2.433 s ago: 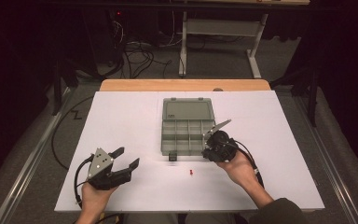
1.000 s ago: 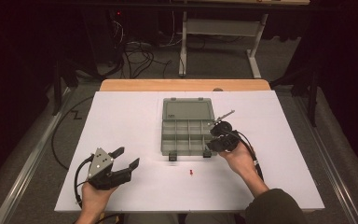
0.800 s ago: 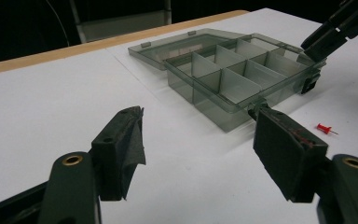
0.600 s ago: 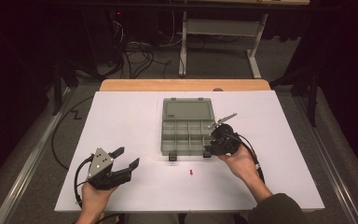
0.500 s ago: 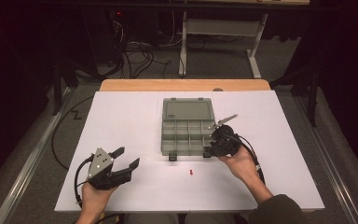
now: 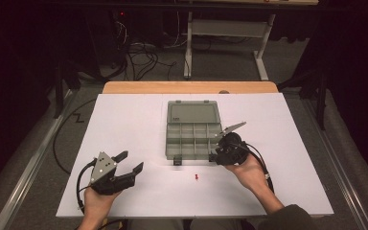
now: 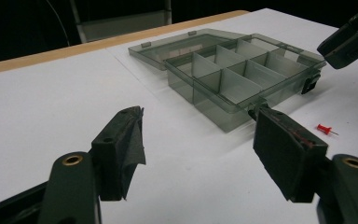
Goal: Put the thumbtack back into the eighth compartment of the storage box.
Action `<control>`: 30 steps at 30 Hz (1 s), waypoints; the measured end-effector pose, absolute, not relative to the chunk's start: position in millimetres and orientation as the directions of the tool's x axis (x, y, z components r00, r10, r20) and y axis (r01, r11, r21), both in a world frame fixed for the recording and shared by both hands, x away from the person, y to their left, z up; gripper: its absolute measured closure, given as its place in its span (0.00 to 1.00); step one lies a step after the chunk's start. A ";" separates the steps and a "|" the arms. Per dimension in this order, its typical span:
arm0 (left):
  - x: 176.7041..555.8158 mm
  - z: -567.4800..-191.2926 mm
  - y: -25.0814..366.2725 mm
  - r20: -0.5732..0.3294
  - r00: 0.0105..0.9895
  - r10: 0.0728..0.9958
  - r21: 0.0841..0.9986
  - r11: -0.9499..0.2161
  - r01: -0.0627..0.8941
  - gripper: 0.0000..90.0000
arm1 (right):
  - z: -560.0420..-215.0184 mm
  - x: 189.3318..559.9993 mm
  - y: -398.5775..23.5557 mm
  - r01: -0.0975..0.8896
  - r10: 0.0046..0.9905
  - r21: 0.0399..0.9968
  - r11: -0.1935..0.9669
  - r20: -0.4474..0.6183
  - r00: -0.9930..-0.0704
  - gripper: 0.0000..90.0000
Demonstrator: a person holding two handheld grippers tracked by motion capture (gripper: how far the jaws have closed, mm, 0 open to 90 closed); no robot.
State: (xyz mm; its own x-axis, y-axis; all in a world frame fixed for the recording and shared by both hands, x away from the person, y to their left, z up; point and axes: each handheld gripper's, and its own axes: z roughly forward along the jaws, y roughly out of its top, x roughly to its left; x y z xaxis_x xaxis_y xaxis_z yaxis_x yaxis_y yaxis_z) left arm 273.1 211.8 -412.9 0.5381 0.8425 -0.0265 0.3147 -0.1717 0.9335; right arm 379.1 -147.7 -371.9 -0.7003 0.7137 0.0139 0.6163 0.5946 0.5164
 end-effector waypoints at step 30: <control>273.2 -412.7 212.3 -0.028 0.538 0.842 0.934 -0.170 0.315 0.37 | -383.4 364.2 -129.8 0.607 0.676 0.493 0.624 0.051 -0.735 0.73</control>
